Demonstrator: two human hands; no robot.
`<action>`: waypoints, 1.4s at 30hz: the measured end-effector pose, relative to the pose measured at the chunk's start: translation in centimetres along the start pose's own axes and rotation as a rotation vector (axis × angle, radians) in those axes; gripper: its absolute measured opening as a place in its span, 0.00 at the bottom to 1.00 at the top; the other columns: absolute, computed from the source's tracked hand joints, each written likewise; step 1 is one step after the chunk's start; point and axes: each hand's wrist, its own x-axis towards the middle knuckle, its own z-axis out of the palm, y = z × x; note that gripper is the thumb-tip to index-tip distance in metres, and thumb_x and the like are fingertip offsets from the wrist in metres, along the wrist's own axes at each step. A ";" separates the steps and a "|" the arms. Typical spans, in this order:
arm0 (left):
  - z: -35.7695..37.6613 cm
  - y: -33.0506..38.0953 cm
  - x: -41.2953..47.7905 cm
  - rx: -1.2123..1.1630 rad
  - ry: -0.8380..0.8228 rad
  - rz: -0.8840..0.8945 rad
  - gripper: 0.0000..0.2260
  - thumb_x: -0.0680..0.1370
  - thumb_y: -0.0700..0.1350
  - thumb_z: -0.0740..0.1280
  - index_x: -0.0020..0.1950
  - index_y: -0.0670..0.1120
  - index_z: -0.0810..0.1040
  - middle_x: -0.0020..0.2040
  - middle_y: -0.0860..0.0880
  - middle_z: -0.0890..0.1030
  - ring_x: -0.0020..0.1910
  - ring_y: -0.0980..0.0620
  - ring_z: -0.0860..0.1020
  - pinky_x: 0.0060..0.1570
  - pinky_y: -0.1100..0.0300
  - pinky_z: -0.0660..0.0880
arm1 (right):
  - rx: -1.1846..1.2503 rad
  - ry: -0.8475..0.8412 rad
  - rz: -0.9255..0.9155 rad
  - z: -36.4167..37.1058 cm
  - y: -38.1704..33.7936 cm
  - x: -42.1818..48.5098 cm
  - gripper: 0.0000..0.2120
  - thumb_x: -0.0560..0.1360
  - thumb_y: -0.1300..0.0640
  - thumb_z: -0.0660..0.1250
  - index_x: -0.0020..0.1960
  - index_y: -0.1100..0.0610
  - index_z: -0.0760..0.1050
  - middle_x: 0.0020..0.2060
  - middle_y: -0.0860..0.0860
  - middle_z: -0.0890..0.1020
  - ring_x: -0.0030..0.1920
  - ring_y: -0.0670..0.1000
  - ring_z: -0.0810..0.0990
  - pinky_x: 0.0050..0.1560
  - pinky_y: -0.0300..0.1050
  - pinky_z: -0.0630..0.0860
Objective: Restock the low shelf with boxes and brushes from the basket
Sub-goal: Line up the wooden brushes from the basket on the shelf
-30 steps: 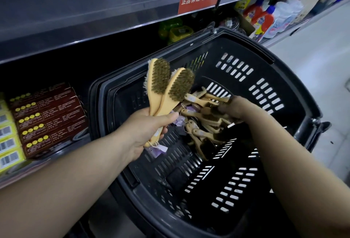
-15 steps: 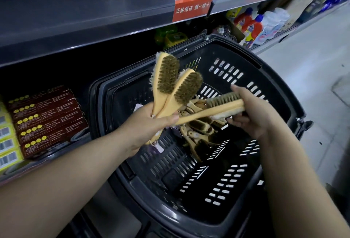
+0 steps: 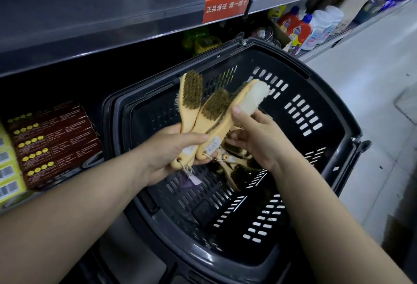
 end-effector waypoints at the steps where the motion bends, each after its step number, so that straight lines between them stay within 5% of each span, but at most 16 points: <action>1: 0.0 0.0 0.0 -0.007 0.017 -0.006 0.10 0.75 0.37 0.66 0.56 0.41 0.78 0.47 0.42 0.85 0.43 0.46 0.84 0.38 0.59 0.81 | 0.011 -0.002 -0.001 0.4 0.0 0.1 0.09 0.73 0.53 0.68 0.50 0.56 0.75 0.36 0.49 0.83 0.32 0.47 0.78 0.38 0.41 0.80; 8: -0.2 0.0 0.2 -0.017 0.102 0.009 0.20 0.67 0.46 0.71 0.58 0.50 0.78 0.50 0.47 0.85 0.44 0.50 0.83 0.38 0.57 0.77 | -0.012 0.013 0.045 2.3 0.9 0.4 0.06 0.75 0.58 0.67 0.47 0.60 0.74 0.29 0.50 0.81 0.25 0.44 0.77 0.30 0.35 0.78; 12: -0.5 -0.3 0.5 0.084 0.128 -0.003 0.26 0.63 0.40 0.75 0.61 0.47 0.76 0.53 0.42 0.83 0.49 0.43 0.81 0.44 0.48 0.76 | -0.029 -0.050 0.077 2.6 1.9 0.8 0.09 0.75 0.57 0.67 0.52 0.61 0.72 0.33 0.52 0.82 0.26 0.44 0.77 0.30 0.36 0.77; 15: -0.8 -0.7 0.8 0.166 0.216 0.011 0.19 0.67 0.34 0.74 0.56 0.45 0.77 0.46 0.41 0.83 0.40 0.43 0.81 0.28 0.55 0.76 | -0.191 -0.179 0.117 1.1 0.6 1.8 0.17 0.69 0.50 0.70 0.52 0.59 0.74 0.38 0.52 0.84 0.33 0.48 0.82 0.36 0.38 0.80; 18: -1.0 -1.1 1.3 0.231 0.344 0.048 0.12 0.68 0.34 0.74 0.48 0.45 0.78 0.36 0.47 0.82 0.30 0.49 0.79 0.22 0.61 0.72 | -0.332 -0.029 0.067 -2.1 -0.7 4.8 0.17 0.73 0.42 0.65 0.48 0.57 0.76 0.39 0.53 0.84 0.37 0.50 0.83 0.38 0.41 0.80; 20: -1.0 -1.3 1.6 0.262 0.399 0.064 0.09 0.68 0.35 0.73 0.44 0.45 0.79 0.29 0.49 0.81 0.25 0.49 0.77 0.21 0.62 0.71 | -0.484 0.162 0.116 -4.0 0.0 7.7 0.15 0.78 0.46 0.61 0.49 0.58 0.76 0.45 0.58 0.83 0.39 0.52 0.82 0.39 0.42 0.78; 23: -1.0 -1.4 1.7 0.263 0.412 0.055 0.08 0.68 0.35 0.73 0.44 0.45 0.80 0.31 0.47 0.82 0.28 0.46 0.79 0.28 0.57 0.74 | -0.931 0.210 0.324 -5.7 4.5 10.6 0.16 0.78 0.51 0.62 0.60 0.60 0.74 0.57 0.59 0.79 0.55 0.57 0.78 0.49 0.44 0.73; 26: -1.2 -1.3 1.7 0.235 0.382 0.021 0.08 0.68 0.34 0.73 0.43 0.46 0.81 0.33 0.46 0.83 0.30 0.45 0.79 0.26 0.58 0.74 | -1.020 0.130 0.399 -5.9 9.7 11.5 0.20 0.80 0.56 0.57 0.70 0.61 0.65 0.66 0.58 0.72 0.64 0.57 0.72 0.41 0.28 0.73; 31: -1.4 -1.4 1.8 0.222 0.376 0.004 0.09 0.68 0.33 0.73 0.43 0.44 0.79 0.29 0.43 0.81 0.28 0.43 0.76 0.20 0.61 0.71 | -1.475 0.362 0.245 -6.4 13.7 12.8 0.20 0.77 0.61 0.58 0.68 0.55 0.60 0.64 0.59 0.69 0.62 0.61 0.71 0.48 0.52 0.73; 34: -1.3 -1.3 1.8 0.229 0.374 0.009 0.08 0.68 0.33 0.71 0.43 0.43 0.79 0.32 0.40 0.79 0.28 0.43 0.75 0.25 0.59 0.71 | -1.615 0.311 0.278 -7.5 13.4 12.8 0.22 0.78 0.59 0.58 0.71 0.50 0.61 0.67 0.59 0.63 0.65 0.61 0.66 0.53 0.54 0.72; 36: -1.3 -1.2 1.8 0.219 0.384 0.016 0.08 0.67 0.35 0.72 0.45 0.43 0.79 0.33 0.41 0.80 0.30 0.43 0.76 0.27 0.58 0.72 | -1.602 0.284 0.301 -8.1 12.6 12.8 0.19 0.77 0.56 0.60 0.68 0.54 0.68 0.64 0.58 0.69 0.62 0.60 0.71 0.53 0.51 0.72; 38: -1.2 -1.2 1.9 0.205 0.398 0.024 0.08 0.67 0.36 0.73 0.44 0.44 0.80 0.34 0.44 0.81 0.33 0.44 0.78 0.28 0.58 0.72 | -1.433 0.323 0.289 -8.1 11.1 13.1 0.14 0.76 0.56 0.65 0.60 0.59 0.73 0.58 0.59 0.77 0.48 0.56 0.77 0.44 0.44 0.75; 40: -1.2 -1.1 1.9 0.192 0.399 0.025 0.08 0.67 0.36 0.73 0.44 0.45 0.81 0.36 0.45 0.82 0.35 0.44 0.79 0.29 0.57 0.73 | -1.285 0.366 0.198 -7.9 9.4 13.7 0.11 0.78 0.59 0.62 0.58 0.61 0.74 0.57 0.60 0.79 0.32 0.47 0.70 0.29 0.36 0.71; 42: -1.1 -0.9 1.7 0.177 0.385 0.016 0.09 0.67 0.37 0.74 0.45 0.44 0.81 0.37 0.44 0.82 0.35 0.44 0.79 0.28 0.57 0.73 | -1.108 0.392 0.159 -7.4 7.9 13.9 0.15 0.80 0.62 0.57 0.65 0.64 0.72 0.62 0.61 0.76 0.29 0.41 0.64 0.20 0.27 0.65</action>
